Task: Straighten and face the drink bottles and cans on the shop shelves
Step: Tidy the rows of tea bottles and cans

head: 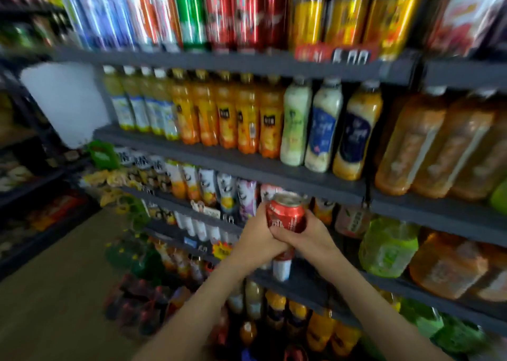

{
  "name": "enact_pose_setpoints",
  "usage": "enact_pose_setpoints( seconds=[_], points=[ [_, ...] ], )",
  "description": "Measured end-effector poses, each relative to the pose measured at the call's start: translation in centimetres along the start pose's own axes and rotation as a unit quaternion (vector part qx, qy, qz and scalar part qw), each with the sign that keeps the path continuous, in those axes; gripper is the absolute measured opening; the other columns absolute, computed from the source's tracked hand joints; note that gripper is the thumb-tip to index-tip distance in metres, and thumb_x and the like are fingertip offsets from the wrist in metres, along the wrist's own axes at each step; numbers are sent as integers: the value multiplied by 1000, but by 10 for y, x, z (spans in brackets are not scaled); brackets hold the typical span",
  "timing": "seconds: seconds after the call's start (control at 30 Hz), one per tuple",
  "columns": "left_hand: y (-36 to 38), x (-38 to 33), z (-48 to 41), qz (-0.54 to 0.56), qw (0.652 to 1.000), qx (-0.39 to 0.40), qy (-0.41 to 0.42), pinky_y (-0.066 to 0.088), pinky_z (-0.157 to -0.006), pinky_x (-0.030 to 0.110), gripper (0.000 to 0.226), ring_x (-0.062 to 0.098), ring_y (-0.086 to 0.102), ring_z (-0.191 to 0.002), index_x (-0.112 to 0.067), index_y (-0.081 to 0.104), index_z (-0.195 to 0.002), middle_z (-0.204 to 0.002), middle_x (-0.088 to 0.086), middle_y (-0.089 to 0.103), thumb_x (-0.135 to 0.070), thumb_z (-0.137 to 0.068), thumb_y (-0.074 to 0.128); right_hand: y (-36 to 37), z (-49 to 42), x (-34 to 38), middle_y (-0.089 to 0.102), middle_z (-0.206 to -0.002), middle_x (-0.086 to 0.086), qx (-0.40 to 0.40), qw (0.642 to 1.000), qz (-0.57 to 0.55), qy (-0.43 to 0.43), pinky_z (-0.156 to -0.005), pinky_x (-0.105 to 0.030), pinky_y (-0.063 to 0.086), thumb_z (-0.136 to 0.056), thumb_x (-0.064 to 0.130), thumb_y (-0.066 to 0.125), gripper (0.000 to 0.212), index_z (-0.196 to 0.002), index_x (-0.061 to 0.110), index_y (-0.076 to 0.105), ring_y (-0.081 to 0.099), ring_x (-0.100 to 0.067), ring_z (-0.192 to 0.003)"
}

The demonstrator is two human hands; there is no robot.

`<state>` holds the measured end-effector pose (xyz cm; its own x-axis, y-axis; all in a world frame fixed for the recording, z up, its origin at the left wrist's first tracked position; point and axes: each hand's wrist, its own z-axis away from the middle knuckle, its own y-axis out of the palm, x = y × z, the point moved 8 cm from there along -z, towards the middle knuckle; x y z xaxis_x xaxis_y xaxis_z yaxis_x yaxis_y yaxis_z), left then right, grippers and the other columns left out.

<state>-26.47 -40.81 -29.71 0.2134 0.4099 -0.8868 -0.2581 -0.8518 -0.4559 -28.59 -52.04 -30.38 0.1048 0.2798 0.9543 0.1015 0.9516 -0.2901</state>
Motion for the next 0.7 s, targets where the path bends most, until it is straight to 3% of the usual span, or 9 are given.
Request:
enact_pose_setpoints(
  seconds=[0.1, 0.23, 0.3, 0.37, 0.43, 0.5, 0.63, 0.7],
  points=[
    [-28, -42, -14, 74, 995, -67, 19, 42, -71, 5, 60, -5, 61, -88, -26, 47, -115, -97, -18, 60, -19, -66, 80, -21, -3, 52, 67, -110, 7, 24, 994, -97, -45, -78, -17, 48, -67, 42, 73, 54, -116, 25, 59, 64, -3, -97],
    [-54, -107, -31, 279, 951, -132, 34, 50, -66, 11, 61, -7, 65, -78, -16, 48, -125, -100, -1, 66, -13, -73, 80, -53, -2, 114, 65, -113, 9, 62, 977, -173, -104, -75, -12, 50, -76, 32, 63, 43, -117, 26, 54, 63, -2, -101],
    [-61, -129, -35, 326, 930, -161, 61, 55, -78, 24, 80, 6, 68, -91, -20, 45, -132, -108, 2, 67, -30, -65, 87, -55, 0, 131, 70, -105, 11, 94, 965, -219, -109, -75, -15, 52, -78, 31, 62, 42, -119, 26, 53, 66, -3, -97],
    [-70, -145, -38, 336, 922, -172, 87, 54, -87, 34, 94, 13, 67, -99, -25, 45, -134, -112, 1, 67, -45, -52, 85, -53, -3, 145, 69, -112, 5, 96, 953, -263, -116, -85, -27, 54, -76, 35, 66, 52, -125, 23, 51, 66, -10, -102],
    [-78, -159, -40, 342, 918, -169, 109, 53, -87, 31, 92, 12, 66, -100, -26, 47, -132, -111, -2, 68, -47, -49, 81, -53, -6, 161, 66, -119, -1, 68, 944, -296, -128, -92, -36, 51, -68, 40, 73, 68, -129, 20, 49, 66, -14, -104],
    [-86, -169, -46, 363, 910, -152, 130, 51, -90, 31, 85, 11, 66, -102, -26, 50, -127, -109, -5, 69, -47, -50, 80, -57, -11, 179, 66, -117, -1, 28, 937, -310, -159, -94, -37, 50, -63, 40, 81, 71, -125, 22, 52, 66, -14, -103],
    [-115, -178, -63, 366, 909, -131, 153, 47, -95, 30, 99, 11, 61, -111, -34, 41, -128, -116, -7, 66, -57, -44, 86, -72, -12, 235, 67, -112, 1, -53, 925, -267, -266, -86, -30, 54, -62, 30, 78, 64, -121, 29, 52, 65, -12, -103],
    [-142, -181, -71, 327, 919, -144, 166, 49, -89, 23, 97, 7, 56, -115, -40, 30, -129, -125, -7, 55, -52, -52, 87, -79, -12, 270, 58, -119, 5, -106, 917, -175, -343, -84, -26, 53, -67, 32, 80, 57, -116, 40, 52, 60, -9, -108]
  ],
)
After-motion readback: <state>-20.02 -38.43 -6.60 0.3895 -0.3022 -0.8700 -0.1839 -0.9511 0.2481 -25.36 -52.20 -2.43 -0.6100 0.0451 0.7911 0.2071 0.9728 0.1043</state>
